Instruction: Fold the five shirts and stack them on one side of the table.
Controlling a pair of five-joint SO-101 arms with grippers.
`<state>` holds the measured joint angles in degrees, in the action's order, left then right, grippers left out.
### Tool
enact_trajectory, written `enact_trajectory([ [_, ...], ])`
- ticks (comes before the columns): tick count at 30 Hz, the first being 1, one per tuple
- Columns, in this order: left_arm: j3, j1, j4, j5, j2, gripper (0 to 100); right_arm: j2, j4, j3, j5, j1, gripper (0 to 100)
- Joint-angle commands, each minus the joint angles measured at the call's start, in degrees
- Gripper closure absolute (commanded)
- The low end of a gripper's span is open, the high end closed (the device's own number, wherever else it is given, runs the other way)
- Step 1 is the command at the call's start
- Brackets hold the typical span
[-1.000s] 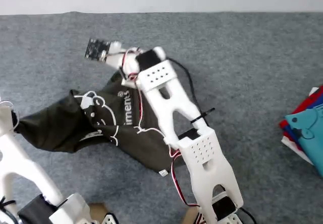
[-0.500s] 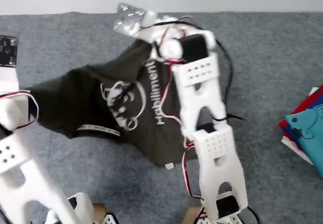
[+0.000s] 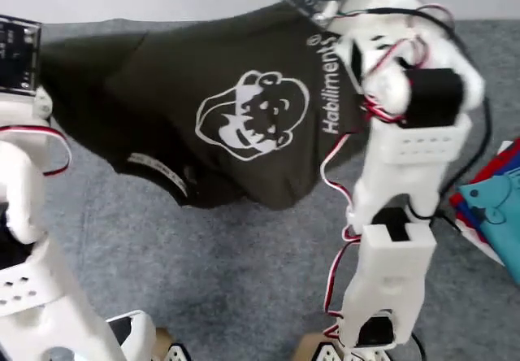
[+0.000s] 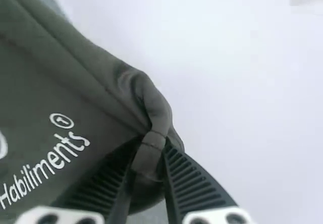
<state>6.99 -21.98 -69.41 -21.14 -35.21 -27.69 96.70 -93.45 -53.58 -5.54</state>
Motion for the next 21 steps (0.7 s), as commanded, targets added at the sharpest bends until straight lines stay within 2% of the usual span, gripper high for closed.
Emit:
enact_trajectory([
  [1, 3.12, 2.02, 6.95, 0.44, 0.09, 99, 4.18, -1.19, -2.29, -0.44, 4.26, 98.7],
  [9, 19.82, 2.9, 7.82, 0.44, 16.62, 99, 3.21, -5.41, -1.05, -0.26, 6.99, 98.7],
  [15, 37.41, 4.84, 0.7, 0.44, 28.4, 99, 1.27, -12.35, -0.26, -0.26, 8.66, 98.7],
  [21, 48.48, 9.67, -9.76, 0.44, 31.56, 99, 1.71, -9.63, -0.53, -0.26, 8.57, 98.7],
])
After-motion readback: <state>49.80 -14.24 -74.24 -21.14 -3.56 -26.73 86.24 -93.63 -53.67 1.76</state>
